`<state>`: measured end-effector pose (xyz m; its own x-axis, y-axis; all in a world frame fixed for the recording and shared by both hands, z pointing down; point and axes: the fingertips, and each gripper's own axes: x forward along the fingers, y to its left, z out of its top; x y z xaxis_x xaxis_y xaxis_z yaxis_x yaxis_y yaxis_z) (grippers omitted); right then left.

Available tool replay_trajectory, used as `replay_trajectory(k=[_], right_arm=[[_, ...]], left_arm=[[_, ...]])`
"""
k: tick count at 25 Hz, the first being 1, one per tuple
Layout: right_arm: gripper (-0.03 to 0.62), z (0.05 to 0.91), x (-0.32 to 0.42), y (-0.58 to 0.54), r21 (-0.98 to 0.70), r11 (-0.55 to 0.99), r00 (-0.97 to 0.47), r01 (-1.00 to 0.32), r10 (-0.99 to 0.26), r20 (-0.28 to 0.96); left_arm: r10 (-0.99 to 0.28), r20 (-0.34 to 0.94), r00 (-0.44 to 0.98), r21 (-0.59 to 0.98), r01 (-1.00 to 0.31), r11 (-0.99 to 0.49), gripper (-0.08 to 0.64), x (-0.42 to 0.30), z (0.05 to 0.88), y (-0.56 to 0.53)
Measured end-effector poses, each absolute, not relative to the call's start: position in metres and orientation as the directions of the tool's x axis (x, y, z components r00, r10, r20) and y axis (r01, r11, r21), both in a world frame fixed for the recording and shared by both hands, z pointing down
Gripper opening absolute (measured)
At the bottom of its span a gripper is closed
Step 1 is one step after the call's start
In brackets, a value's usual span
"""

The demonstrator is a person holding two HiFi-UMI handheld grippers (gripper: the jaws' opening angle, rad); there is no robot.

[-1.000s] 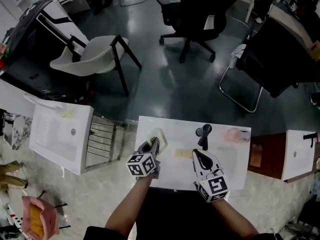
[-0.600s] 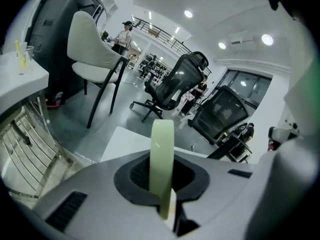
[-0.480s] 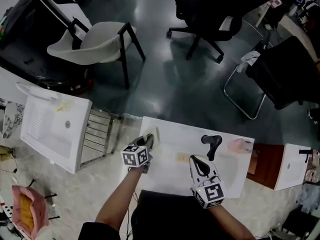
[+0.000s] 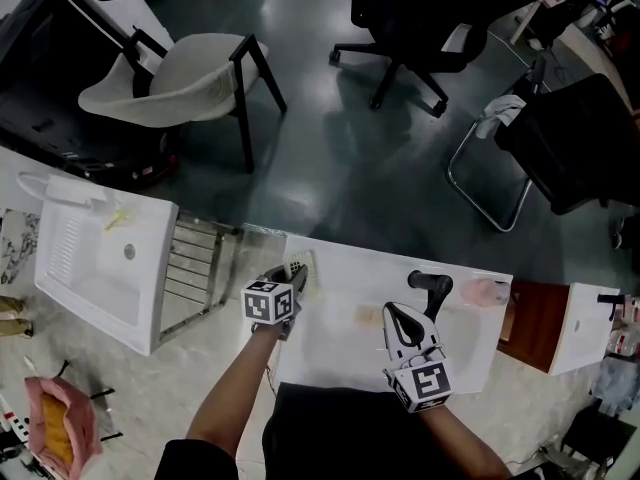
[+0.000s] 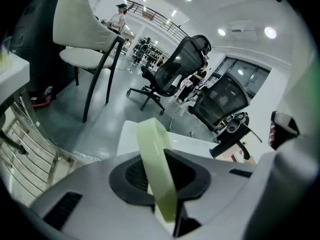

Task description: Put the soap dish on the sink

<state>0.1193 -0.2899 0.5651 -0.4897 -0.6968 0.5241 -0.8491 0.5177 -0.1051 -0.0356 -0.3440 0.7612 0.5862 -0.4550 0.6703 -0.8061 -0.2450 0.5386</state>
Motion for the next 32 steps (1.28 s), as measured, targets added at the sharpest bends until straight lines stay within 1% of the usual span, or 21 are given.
replay_trajectory(k=[5,11,14,19,24,27,32], right_arm=[[-0.002,0.575,0.115,-0.289,-0.109,0.503,-0.475,-0.857,-0.691,0.546],[-0.002,0.575,0.112,-0.29,-0.108,0.493,-0.465,-0.863,-0.693,0.551],[-0.002,0.576,0.116,-0.289,-0.106,0.486,-0.458,-0.867,-0.694,0.555],[-0.002,0.576,0.118,-0.285,-0.097,0.499,-0.461,-0.861,-0.686,0.563],[-0.002,0.572,0.116,-0.283,-0.099,0.511,-0.473,-0.854,-0.683,0.557],[-0.002,0.575,0.115,-0.275,-0.106,0.522,-0.483,-0.846,-0.669,0.565],[-0.002,0.574,0.112,-0.267,-0.11,0.531,-0.492,-0.84,-0.661,0.566]], left_arm=[[-0.412,0.694,0.59,0.518,-0.807,-0.283,0.076,-0.037,0.774,-0.35],[-0.403,0.705,0.584,0.493,-0.812,-0.314,0.099,-0.038,0.778,-0.353],[-0.394,0.721,0.571,0.464,-0.819,-0.337,0.14,-0.035,0.778,-0.353],[-0.395,0.734,0.552,0.443,-0.831,-0.337,0.201,-0.032,0.777,-0.351],[-0.44,0.747,0.498,0.399,-0.866,-0.301,0.247,-0.04,0.778,-0.356],[-0.463,0.749,0.474,0.38,-0.88,-0.286,0.252,-0.045,0.778,-0.356],[-0.469,0.746,0.473,0.367,-0.88,-0.302,0.26,-0.045,0.778,-0.356]])
